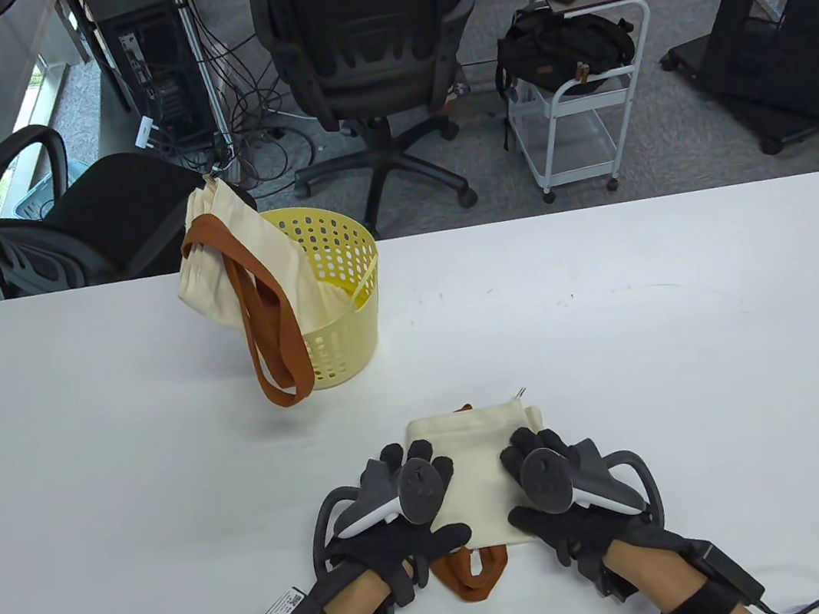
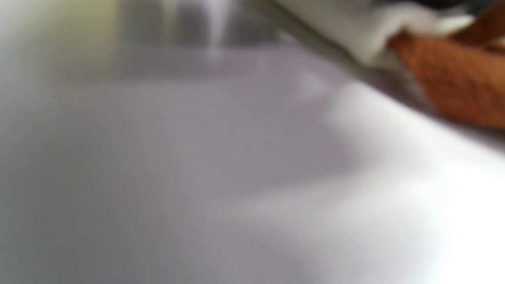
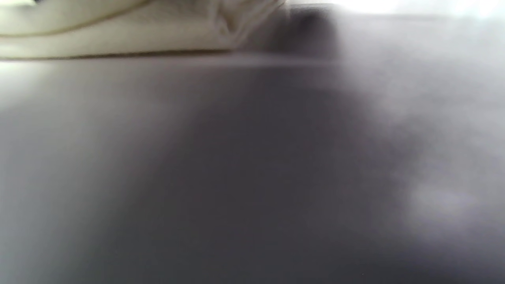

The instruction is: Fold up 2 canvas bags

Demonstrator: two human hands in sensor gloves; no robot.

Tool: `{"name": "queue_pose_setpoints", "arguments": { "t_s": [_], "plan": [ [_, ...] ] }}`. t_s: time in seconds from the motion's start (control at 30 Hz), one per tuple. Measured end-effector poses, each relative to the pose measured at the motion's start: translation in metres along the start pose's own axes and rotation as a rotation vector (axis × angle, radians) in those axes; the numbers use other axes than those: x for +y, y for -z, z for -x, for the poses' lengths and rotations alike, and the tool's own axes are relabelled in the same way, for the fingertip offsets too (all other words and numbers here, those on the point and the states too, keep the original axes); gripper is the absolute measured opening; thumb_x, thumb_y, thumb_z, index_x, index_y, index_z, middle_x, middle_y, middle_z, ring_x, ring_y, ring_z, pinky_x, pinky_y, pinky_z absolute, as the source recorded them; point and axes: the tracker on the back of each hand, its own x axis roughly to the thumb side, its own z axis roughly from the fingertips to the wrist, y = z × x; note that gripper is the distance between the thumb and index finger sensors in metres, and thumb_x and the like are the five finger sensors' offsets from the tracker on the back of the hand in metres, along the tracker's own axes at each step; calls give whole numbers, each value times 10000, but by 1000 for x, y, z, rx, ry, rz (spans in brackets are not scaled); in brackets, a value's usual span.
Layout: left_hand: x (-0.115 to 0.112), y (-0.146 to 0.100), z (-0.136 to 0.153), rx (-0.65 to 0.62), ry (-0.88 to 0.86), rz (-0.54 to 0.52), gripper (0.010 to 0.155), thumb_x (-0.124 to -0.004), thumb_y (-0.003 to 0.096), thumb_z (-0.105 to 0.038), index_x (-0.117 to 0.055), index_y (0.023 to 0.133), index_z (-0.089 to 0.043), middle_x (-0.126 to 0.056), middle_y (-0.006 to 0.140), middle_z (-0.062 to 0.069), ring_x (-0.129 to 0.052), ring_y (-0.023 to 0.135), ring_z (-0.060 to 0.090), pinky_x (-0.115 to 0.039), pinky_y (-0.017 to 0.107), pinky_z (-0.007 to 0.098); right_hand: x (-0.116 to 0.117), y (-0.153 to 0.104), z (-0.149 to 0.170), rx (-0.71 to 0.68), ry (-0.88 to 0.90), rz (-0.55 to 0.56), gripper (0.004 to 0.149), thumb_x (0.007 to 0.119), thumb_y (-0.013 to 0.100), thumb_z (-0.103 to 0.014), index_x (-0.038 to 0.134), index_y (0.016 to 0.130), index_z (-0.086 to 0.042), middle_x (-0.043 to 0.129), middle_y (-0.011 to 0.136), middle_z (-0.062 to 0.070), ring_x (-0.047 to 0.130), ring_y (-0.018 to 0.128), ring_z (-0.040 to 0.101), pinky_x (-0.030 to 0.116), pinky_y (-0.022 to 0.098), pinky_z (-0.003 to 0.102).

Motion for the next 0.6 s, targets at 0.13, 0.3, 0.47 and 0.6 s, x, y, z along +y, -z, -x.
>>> {"name": "queue_pose_setpoints", "arguments": {
  "t_s": [0.13,0.3,0.47,0.6],
  "plan": [
    [15,-32,33,42,17,-116,893,-649,362,-651,-176,1050,-331,31,1112,-13,13,1077,380,-140,780,635,0,0,0,-2,2,-5,735,676,461,-533,315,1061,-308,138,1142,-7,242,1067,307,350,780,522],
    [18,-73,90,142,31,-243,905,-657,356,-653,-172,1049,-332,10,1122,1,-22,1088,390,-147,778,648,0,0,-1,-5,5,-10,736,677,466,-525,310,1063,-300,133,1142,2,239,1066,319,350,779,527],
    [11,-86,124,226,18,-273,910,-651,347,-663,-172,1048,-337,18,1122,-6,7,1084,388,-120,772,658,0,0,-1,-5,10,-12,738,681,466,-520,308,1063,-299,131,1142,8,238,1066,327,347,780,531],
    [8,-83,129,234,13,-251,909,-651,343,-664,-181,1049,-338,19,1121,-14,17,1083,380,-109,770,660,-1,1,0,-4,22,-16,738,688,466,-512,311,1063,-298,132,1142,6,238,1066,327,343,779,527]
  ]
}}
